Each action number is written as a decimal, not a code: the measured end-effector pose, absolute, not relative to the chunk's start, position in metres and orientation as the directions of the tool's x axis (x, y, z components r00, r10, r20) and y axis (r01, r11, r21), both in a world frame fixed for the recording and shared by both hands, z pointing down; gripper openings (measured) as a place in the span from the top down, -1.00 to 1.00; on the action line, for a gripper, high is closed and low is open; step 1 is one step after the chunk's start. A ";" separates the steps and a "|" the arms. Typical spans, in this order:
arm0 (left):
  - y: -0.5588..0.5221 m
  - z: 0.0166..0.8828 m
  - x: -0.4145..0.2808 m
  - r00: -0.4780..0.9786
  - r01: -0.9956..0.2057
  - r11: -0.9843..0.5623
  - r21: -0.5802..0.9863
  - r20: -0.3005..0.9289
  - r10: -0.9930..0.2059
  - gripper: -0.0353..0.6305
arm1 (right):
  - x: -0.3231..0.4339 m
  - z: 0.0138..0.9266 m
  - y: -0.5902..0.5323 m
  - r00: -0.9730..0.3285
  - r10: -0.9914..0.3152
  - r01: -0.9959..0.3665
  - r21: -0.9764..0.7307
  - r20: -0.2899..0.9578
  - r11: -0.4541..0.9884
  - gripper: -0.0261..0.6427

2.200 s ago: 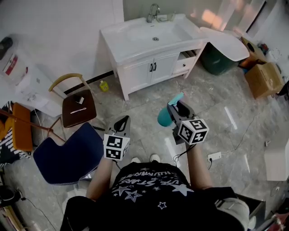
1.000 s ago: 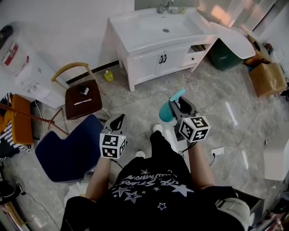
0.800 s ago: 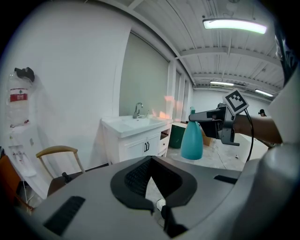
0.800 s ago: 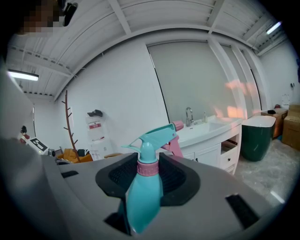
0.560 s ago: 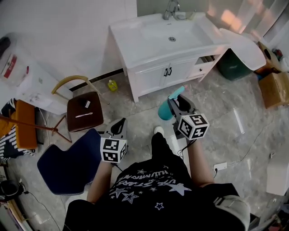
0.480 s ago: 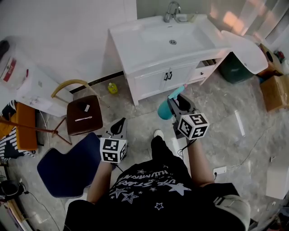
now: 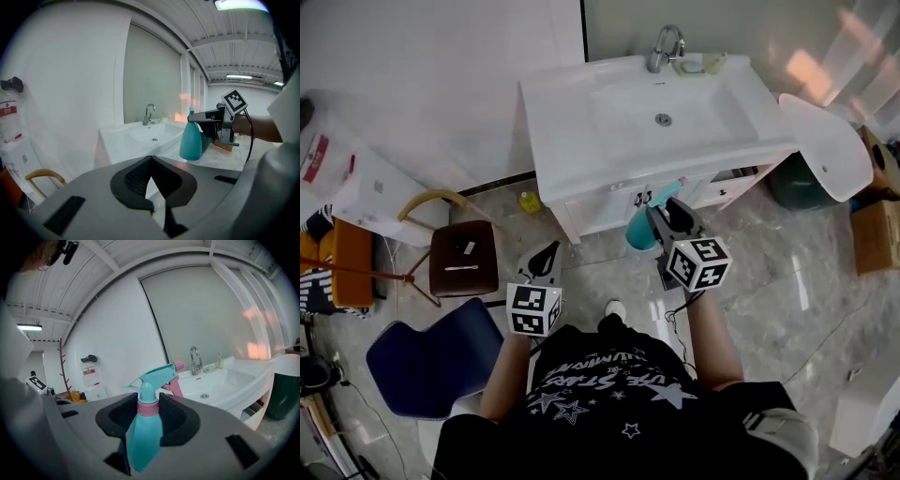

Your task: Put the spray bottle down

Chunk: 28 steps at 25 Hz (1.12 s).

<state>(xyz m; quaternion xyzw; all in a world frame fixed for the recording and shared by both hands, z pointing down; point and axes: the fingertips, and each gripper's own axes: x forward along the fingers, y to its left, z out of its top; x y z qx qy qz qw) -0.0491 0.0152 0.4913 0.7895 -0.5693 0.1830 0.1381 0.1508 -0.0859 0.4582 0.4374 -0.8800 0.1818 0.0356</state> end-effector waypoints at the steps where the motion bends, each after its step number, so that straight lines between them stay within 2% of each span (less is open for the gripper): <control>1: 0.009 0.490 -0.047 0.276 -0.952 -0.305 0.007 0.445 -0.852 0.85 | 0.152 0.458 -0.093 -0.620 -0.752 -0.779 -0.289 0.221 0.557 0.47; 13: -0.040 0.486 -0.055 0.247 -0.965 -0.262 0.027 0.437 -0.865 0.85 | 0.138 0.463 -0.143 -0.654 -0.723 -0.753 -0.284 0.224 0.593 0.47; 28: -0.212 0.483 -0.089 0.309 -0.947 -0.317 0.050 0.414 -0.857 0.85 | 0.106 0.452 -0.301 -0.615 -0.750 -0.788 -0.219 0.244 0.575 0.47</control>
